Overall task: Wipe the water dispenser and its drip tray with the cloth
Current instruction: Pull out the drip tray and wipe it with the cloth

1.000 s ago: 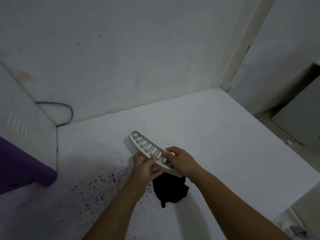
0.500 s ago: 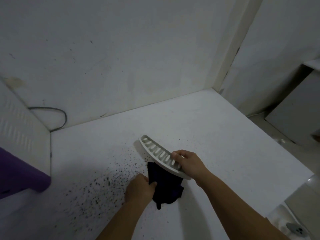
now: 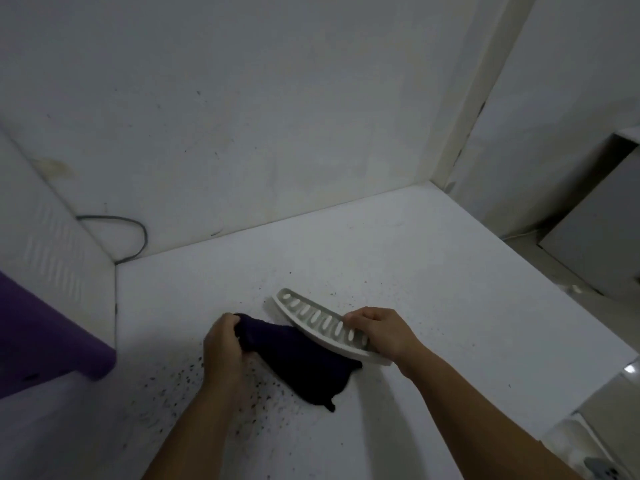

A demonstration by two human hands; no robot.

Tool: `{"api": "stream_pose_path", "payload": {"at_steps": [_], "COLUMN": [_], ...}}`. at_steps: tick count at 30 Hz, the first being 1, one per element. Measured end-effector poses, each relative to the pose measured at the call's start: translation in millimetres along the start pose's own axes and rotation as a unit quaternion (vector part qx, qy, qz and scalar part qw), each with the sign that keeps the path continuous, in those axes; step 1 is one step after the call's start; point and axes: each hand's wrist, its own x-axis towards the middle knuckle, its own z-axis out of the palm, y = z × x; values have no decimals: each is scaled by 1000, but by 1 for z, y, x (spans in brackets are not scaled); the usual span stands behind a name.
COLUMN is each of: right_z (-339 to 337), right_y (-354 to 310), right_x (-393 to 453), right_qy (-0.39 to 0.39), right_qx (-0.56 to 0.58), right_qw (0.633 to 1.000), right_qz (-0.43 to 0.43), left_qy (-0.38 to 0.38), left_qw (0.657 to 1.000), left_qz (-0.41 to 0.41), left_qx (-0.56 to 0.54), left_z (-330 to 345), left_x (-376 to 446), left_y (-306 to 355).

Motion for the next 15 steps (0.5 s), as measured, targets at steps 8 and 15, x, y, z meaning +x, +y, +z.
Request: {"api": "stream_pose_path", "payload": {"at_steps": [8, 15], "right_z": [1, 6], "right_y": [-3, -3], "right_x": [5, 4], "right_qy": [-36, -2], "right_qx": [-107, -195], "right_qw": [993, 979], "right_qz": [-25, -64], "left_qy": [-50, -119], "left_qw": [935, 808], "left_qz": [232, 398], "left_qx": [263, 418], "left_z": [-14, -20], "left_x": [-12, -16], "left_y": [-5, -23]}}
